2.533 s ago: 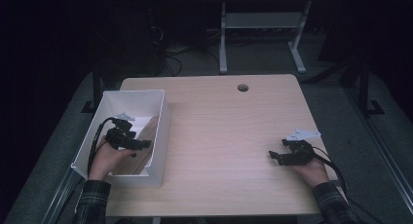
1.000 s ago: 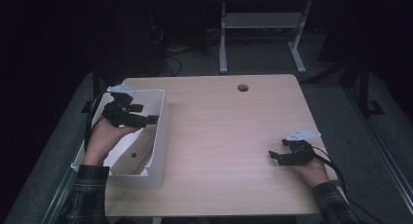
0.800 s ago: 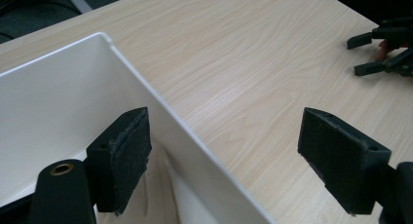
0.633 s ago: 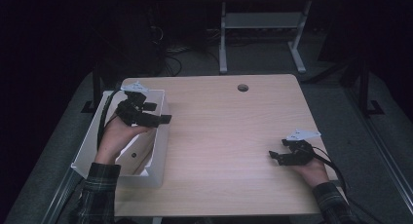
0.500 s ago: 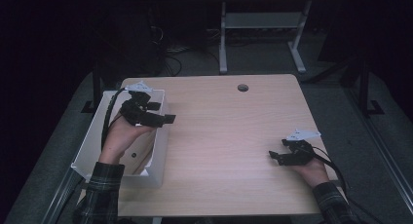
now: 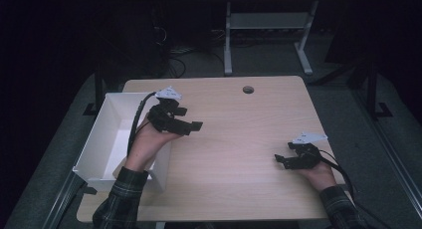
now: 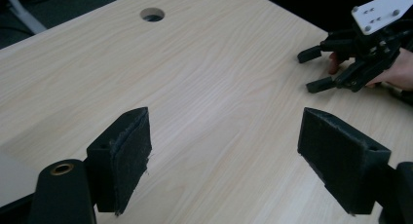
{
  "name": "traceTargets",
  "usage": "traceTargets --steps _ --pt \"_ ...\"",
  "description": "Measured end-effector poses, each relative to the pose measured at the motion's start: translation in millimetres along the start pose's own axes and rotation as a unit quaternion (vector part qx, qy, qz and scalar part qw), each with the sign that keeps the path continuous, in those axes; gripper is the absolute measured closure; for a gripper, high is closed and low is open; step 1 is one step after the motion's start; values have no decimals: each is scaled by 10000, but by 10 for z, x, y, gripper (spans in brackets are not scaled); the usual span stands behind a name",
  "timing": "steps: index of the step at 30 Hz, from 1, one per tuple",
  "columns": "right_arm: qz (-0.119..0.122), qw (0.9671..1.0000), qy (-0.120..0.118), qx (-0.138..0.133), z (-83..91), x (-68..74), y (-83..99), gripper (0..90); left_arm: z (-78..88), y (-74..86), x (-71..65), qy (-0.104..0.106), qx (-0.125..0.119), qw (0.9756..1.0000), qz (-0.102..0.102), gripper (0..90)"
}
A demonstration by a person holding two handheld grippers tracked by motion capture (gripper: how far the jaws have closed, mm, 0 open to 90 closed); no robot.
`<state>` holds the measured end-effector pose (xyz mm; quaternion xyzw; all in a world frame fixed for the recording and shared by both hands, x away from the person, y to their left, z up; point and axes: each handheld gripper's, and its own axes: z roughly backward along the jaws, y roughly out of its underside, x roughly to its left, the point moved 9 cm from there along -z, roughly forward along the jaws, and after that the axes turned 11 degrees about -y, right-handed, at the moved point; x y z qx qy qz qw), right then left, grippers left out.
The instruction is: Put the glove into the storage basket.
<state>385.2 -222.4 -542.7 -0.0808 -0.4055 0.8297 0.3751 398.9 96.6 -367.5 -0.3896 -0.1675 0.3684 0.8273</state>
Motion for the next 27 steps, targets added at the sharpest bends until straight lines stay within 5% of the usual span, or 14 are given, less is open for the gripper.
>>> traceTargets --steps 11,27 --pt "1 10000 -11 8 0 4 1 239 -321 80 -397 131 92 9996 -251 191" --pt "5 10000 -11 7 0 4 1 238 -740 441 -701 277 240 9978 -554 190"
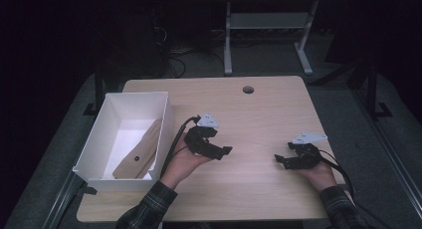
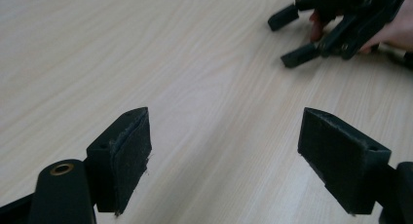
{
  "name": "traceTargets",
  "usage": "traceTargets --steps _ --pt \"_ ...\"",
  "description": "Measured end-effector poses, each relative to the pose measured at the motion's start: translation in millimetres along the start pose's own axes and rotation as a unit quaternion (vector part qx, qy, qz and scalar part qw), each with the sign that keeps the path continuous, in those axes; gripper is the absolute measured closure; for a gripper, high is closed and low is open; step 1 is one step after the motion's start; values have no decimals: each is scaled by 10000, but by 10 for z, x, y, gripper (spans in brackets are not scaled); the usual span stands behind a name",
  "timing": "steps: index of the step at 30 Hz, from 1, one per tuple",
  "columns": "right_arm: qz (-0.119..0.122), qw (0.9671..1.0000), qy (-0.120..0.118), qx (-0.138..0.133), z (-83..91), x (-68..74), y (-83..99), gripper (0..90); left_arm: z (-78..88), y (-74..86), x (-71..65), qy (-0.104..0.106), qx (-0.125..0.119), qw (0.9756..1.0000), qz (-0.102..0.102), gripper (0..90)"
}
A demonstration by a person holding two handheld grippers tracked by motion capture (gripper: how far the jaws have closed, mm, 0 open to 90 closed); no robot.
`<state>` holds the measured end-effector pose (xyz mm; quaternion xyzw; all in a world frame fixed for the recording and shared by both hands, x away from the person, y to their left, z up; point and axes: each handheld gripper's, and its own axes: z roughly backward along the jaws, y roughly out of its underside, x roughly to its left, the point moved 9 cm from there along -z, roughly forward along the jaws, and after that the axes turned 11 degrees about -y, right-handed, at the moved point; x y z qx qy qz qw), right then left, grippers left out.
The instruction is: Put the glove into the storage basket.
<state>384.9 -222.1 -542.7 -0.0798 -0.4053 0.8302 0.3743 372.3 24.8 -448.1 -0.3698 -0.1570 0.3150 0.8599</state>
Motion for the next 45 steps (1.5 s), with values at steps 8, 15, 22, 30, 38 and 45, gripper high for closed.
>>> traceTargets --steps 8,15,22,30,38,45 --pt "1 10000 1 2 0 0 0 239 -152 220 -51 29 68 9999 -68 189" --pt "2 10000 0 1 0 0 0 239 -249 376 -50 -12 115 9998 -170 189" --pt "0 10000 1 2 0 0 0 239 -380 566 -47 -59 318 9991 -272 189" --pt "1 10000 -1 2 0 0 0 238 -458 691 -6 -283 452 9978 -385 171" --pt "6 10000 -1 3 0 0 1 238 -489 789 -23 -311 401 9976 -466 138" --pt "6 10000 -1 5 0 0 1 238 -508 796 -41 -224 67 9987 -442 125"
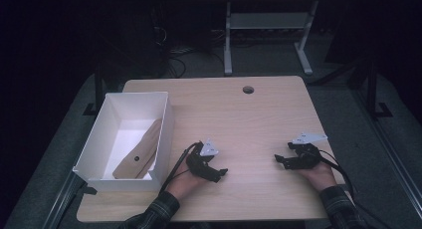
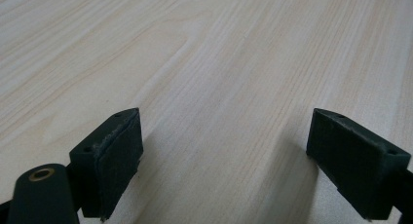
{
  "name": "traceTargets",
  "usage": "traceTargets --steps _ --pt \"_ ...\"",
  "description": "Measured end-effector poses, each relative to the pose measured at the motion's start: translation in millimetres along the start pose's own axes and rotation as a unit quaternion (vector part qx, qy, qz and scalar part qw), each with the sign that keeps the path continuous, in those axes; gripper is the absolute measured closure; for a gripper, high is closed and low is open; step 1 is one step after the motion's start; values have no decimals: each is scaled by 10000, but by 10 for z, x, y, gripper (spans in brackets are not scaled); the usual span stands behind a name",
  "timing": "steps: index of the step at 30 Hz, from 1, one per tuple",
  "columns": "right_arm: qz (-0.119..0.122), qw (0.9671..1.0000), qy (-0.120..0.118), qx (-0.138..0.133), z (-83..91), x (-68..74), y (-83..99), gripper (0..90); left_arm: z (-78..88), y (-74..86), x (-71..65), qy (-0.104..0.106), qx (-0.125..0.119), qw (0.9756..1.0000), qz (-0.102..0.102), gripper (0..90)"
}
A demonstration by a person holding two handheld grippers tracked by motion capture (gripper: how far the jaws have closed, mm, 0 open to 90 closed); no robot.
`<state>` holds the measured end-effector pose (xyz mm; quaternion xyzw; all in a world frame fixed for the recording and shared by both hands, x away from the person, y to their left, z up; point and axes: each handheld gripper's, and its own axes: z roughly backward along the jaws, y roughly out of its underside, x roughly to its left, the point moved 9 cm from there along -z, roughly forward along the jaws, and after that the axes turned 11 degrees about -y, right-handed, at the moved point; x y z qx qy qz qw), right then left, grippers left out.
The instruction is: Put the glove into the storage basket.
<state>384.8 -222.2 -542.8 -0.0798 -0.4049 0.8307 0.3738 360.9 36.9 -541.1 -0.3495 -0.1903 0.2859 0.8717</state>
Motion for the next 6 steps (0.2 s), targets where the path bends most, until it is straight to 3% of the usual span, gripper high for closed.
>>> traceTargets --steps 6 --pt "0 10000 0 -1 0 0 0 238 5 3 -3 29 6 10000 -17 125"
